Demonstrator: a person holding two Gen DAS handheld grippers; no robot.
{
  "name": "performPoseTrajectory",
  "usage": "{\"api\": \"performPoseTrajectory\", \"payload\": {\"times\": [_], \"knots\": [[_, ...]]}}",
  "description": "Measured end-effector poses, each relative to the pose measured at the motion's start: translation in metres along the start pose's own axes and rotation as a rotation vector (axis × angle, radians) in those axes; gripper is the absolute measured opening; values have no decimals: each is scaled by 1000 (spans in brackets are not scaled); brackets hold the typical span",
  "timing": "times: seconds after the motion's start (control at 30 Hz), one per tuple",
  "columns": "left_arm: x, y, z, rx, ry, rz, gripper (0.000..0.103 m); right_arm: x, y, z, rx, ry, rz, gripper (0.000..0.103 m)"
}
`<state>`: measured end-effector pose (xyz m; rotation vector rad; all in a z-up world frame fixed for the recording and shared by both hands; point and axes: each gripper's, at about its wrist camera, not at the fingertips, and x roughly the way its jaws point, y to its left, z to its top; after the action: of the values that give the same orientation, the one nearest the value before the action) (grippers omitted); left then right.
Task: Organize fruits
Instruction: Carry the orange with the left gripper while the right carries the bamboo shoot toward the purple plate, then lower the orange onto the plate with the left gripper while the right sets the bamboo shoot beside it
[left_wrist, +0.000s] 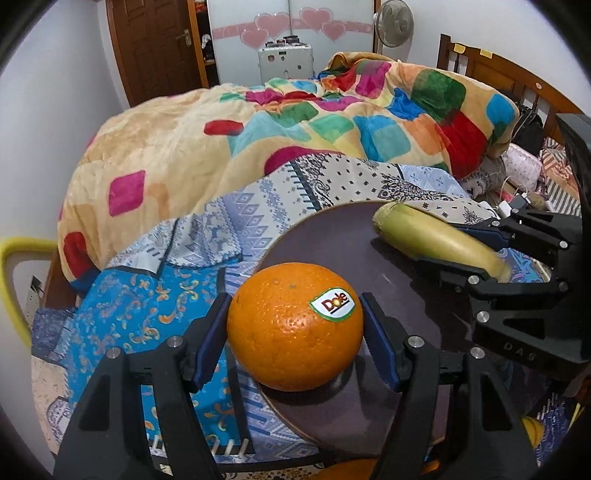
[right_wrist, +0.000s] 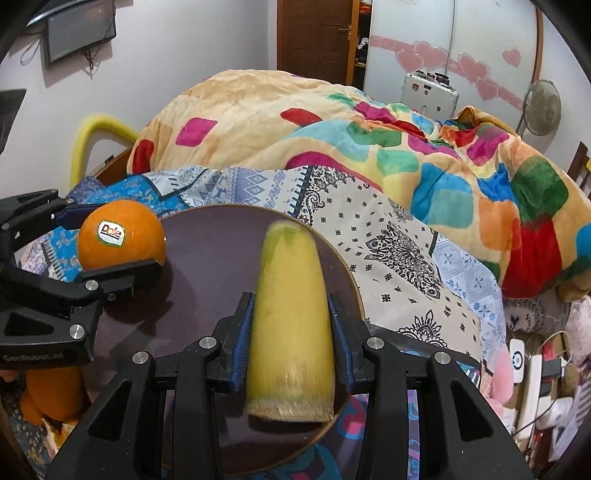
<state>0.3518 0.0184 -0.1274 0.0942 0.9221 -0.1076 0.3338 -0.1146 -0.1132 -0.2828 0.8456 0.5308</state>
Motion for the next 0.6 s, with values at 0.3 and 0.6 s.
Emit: {"api": "performPoseTrajectory", "payload": {"times": [0.3, 0.6], "knots": [[0, 0, -2, -15, 34, -7, 69, -15, 3, 1, -10, -42, -9, 42], [-27, 3, -1, -43, -43, 15, 88, -51, -2, -7, 17, -104, -29, 49]]}}
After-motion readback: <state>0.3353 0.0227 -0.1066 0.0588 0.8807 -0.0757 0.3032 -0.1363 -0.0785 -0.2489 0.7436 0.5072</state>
